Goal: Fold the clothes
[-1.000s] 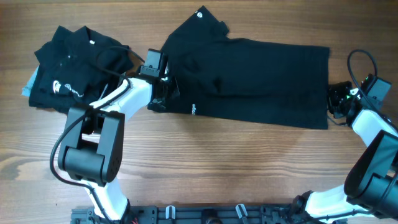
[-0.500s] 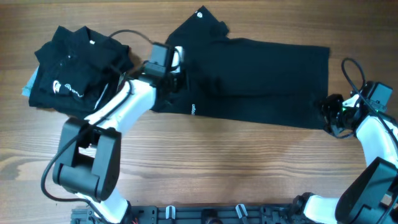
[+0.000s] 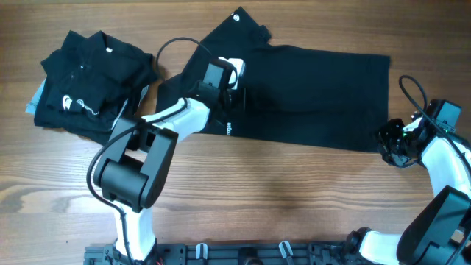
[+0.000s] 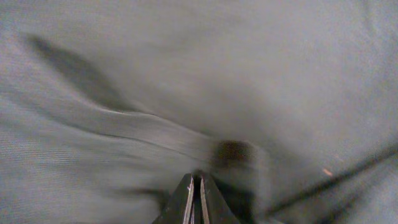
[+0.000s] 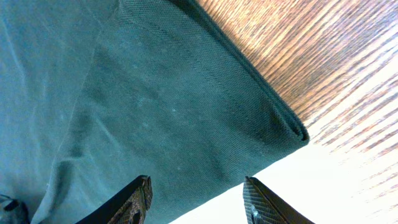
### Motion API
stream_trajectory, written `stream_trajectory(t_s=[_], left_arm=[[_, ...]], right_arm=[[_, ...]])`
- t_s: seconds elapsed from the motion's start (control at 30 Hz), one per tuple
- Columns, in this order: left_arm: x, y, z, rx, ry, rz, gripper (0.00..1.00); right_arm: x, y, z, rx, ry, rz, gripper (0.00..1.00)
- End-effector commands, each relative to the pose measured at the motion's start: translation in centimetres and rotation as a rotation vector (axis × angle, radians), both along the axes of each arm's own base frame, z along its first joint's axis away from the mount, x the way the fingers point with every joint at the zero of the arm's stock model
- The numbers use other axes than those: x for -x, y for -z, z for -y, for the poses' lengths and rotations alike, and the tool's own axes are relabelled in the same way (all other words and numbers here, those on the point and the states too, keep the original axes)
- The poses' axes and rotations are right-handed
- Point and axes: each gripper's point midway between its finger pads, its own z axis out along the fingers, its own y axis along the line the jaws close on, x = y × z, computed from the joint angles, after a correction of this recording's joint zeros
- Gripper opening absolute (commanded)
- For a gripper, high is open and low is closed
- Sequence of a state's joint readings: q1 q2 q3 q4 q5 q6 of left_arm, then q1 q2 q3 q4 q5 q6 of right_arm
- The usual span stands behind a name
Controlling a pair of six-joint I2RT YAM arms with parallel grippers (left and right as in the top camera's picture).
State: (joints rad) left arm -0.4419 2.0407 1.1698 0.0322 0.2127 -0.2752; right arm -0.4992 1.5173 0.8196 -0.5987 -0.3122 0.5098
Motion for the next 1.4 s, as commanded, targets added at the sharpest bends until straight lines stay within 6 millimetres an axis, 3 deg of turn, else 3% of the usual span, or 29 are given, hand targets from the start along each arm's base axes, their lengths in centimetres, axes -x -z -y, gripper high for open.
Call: stream_trajectory(t_s=[0.0, 0.17, 0.23, 0.27, 0.37, 0.43, 0.47, 0.5, 0.57, 0.6, 0.73, 0.83, 0.9, 1.0, 1.13, 1.2, 1.27, 1.3, 1.33, 1.37], left_arm=[[-2.9, -0.1, -4.6, -0.016, -0.157, -0.002, 0.07], [-2.0, -6.1, -8.4, 0.047, -0.192, -0.066, 0.15], [-1.1, -7.2, -9.3, 0.04, -0.207, -0.088, 0.17], [0.0, -7.5, -10.0, 0.026, -0.217, -0.126, 0.18], [2.7, -6.0, -10.9, -0.017, -0.226, -0.251, 0.2], [4.2, -4.3, -11.5, -0.061, -0.237, -0.334, 0.22], [4.7, -3.6, -12.0, -0.09, -0.251, -0.356, 0.23], [5.1, -2.9, -12.7, -0.124, -0.266, -0.374, 0.24], [6.2, -2.0, -13.2, -0.155, -0.276, -0.41, 0.27], [6.5, -1.6, -13.7, -0.18, -0.287, -0.42, 0.28], [8.2, 0.1, -15.1, -0.245, -0.336, -0.479, 0.4], [10.2, 1.5, -15.6, -0.253, -0.378, -0.556, 0.59], [10.6, 1.8, -15.9, -0.268, -0.385, -0.563, 0.68], [10.3, 2.1, -18.1, -0.331, -0.458, -0.544, 0.72], [10.1, 3.0, -19.7, -0.332, -0.51, -0.567, 0.7], [10.2, 3.7, -19.6, -0.31, -0.506, -0.59, 0.64], [10.2, 4.5, -19.1, -0.289, -0.493, -0.608, 0.44], [10.5, 4.8, -19.1, -0.295, -0.492, -0.622, 0.21], [10.9, 4.9, -19.2, -0.302, -0.491, -0.638, 0.08], [11.3, 4.9, -19.3, -0.311, -0.491, -0.655, 0.04]], right_arm=[[0.2, 0.1, 0.6, 0.046, -0.013, -0.015, 0.53], [2.8, 1.5, 1.6, 0.113, 0.016, -0.139, 0.64], [3.5, 2.5, 1.4, 0.099, 0.025, -0.178, 0.73], [3.8, 3.1, 1.5, 0.103, 0.026, -0.204, 0.79], [3.7, 4.6, 1.4, 0.079, 0.024, -0.231, 0.8], [2.5, 5.2, 0.8, 0.031, 0.007, -0.186, 0.72], [2.0, 5.2, 0.6, 0.02, 0.002, -0.164, 0.59], [1.7, 5.1, 0.5, 0.008, 0.004, -0.148, 0.32], [1.3, 4.9, 1.0, 0.032, 0.008, -0.133, 0.08], [1.2, 4.8, 1.1, 0.035, 0.009, -0.133, 0.04], [1.1, 4.6, 0.7, 0.016, 0.002, -0.122, 0.04], [1.2, 4.7, 0.7, 0.013, 0.003, -0.127, 0.04], [1.2, 4.7, 0.7, 0.012, 0.003, -0.129, 0.04], [1.2, 4.7, 0.7, 0.013, 0.003, -0.128, 0.04], [1.2, 4.7, 0.7, 0.012, 0.003, -0.129, 0.04], [1.2, 4.7, 0.7, 0.012, 0.003, -0.129, 0.04], [1.2, 4.7, 0.7, 0.013, 0.003, -0.129, 0.04], [1.4, 4.6, 0.6, 0.01, 0.004, -0.135, 0.04], [1.7, 4.5, 0.5, 0.008, 0.008, -0.146, 0.04], [2.0, 4.4, 0.6, 0.012, 0.015, -0.16, 0.04]])
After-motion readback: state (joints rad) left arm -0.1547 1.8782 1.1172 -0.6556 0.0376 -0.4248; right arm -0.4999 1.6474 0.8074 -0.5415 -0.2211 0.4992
